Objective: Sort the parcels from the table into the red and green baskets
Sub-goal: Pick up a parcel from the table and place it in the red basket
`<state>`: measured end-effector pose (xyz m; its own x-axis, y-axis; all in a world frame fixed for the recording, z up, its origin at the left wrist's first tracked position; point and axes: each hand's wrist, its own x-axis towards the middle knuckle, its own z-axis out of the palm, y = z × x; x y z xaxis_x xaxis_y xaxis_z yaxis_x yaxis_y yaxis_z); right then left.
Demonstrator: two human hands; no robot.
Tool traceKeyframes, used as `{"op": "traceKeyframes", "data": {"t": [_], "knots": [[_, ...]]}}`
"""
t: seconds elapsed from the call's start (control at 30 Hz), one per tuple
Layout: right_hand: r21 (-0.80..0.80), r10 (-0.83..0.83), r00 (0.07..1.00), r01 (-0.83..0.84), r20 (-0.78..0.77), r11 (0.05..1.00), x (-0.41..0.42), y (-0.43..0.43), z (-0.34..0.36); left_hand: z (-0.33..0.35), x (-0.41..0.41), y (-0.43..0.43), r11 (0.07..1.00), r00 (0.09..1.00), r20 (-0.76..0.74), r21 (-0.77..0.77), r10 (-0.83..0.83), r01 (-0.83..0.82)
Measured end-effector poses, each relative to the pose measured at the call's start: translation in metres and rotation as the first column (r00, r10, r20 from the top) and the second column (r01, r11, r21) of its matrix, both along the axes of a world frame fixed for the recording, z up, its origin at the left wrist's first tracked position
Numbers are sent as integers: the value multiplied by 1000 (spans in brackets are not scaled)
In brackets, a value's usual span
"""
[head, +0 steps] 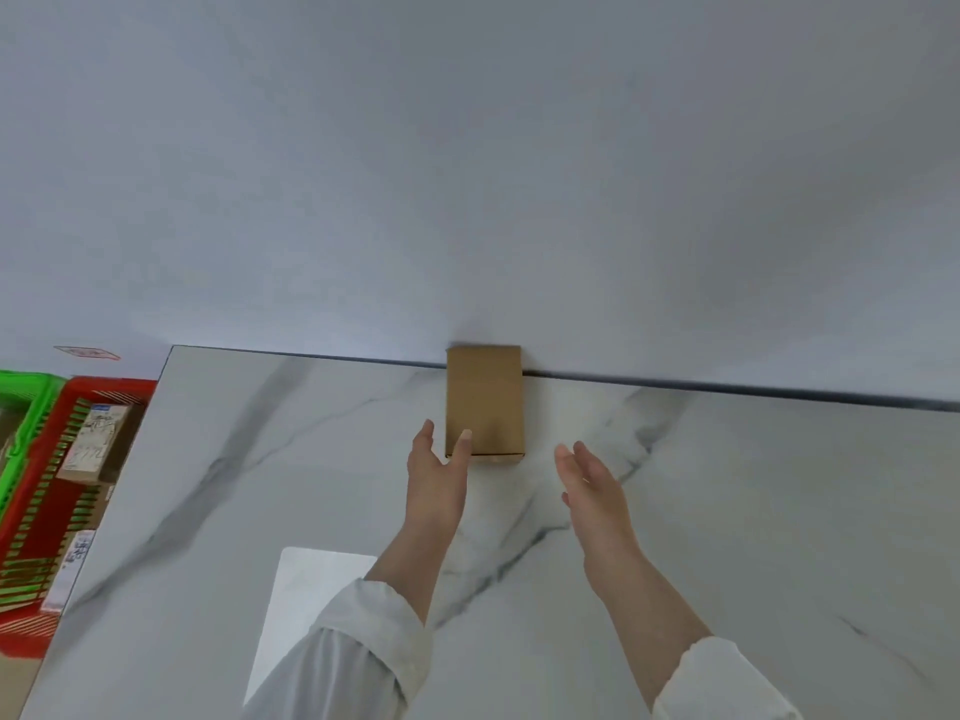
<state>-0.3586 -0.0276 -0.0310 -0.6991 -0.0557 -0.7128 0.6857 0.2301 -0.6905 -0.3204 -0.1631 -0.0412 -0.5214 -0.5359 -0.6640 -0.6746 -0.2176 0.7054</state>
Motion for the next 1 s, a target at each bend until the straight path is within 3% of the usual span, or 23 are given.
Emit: {"op": "traceKeyframes", "data": {"t": [0.23, 0.43, 0.53, 0.63, 0.8, 0.93, 1.0], "knots": [[14, 133, 989, -132, -64, 991, -20, -35, -71, -53, -16, -8, 1000, 995, -95, 11, 30, -29], [-58, 11, 998, -15, -67, 998, -7, -34, -72, -44, -7, -2, 998, 989, -142, 37, 46, -41], [-149, -34, 998, 26, -49, 988, 1, -27, -46, -21, 5, 0, 998, 992, -126, 52, 31, -24], [-132, -23, 994, 10, -104, 991, 15, -16, -10, 17, 18, 4, 999, 997, -77, 41, -18, 22], [-15, 123, 913, -140, -389, 990, 53, -10, 67, 99, 39, 18, 1000, 998, -55, -10, -15, 15], [65, 237, 801, -242, -550, 968, 91, -2, 124, 153, 67, 20, 995, 990, -130, 83, 57, -47], [-11, 182, 826, -222, -534, 975, 105, 7, 155, 181, 86, 16, 991, 978, -205, 135, 38, -10]]}}
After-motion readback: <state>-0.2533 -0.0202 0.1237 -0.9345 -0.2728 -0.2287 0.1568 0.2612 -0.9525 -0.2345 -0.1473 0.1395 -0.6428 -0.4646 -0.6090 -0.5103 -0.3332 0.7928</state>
